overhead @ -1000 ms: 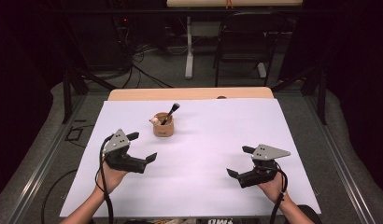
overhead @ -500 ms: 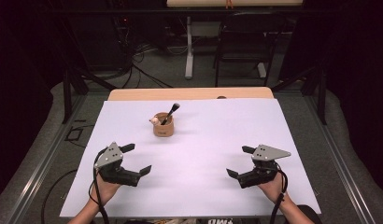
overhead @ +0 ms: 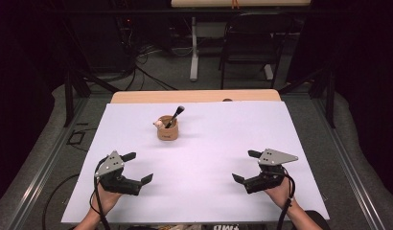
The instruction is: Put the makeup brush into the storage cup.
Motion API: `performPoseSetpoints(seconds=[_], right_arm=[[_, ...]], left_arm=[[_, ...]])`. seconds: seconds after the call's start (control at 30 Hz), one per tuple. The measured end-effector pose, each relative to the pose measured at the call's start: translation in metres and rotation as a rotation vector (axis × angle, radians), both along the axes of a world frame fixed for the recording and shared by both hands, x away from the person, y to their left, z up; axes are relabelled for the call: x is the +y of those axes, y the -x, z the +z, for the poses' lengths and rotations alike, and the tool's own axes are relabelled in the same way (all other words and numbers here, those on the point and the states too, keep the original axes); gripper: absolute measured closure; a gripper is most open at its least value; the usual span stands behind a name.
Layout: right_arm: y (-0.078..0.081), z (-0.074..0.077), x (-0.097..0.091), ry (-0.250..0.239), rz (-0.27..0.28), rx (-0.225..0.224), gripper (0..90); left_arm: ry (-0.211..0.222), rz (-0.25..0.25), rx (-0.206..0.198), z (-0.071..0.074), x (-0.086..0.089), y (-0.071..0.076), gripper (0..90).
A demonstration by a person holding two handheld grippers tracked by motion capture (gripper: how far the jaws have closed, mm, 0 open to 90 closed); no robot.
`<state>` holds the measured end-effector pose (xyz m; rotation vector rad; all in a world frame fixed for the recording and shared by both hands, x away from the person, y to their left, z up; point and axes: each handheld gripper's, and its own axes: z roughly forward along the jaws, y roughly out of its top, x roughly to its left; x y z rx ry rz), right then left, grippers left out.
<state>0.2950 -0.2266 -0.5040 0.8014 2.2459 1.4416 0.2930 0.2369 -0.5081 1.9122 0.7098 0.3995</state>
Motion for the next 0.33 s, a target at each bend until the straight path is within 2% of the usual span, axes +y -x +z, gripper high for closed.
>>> performPoseSetpoints(seconds=[0.33], right_arm=[[-0.0001,0.0004,-0.0007,-0.002,0.000,-0.008,0.1]], left_arm=[[0.009,0.001,0.005,-0.0003,0.0002,-0.0018,0.0]])
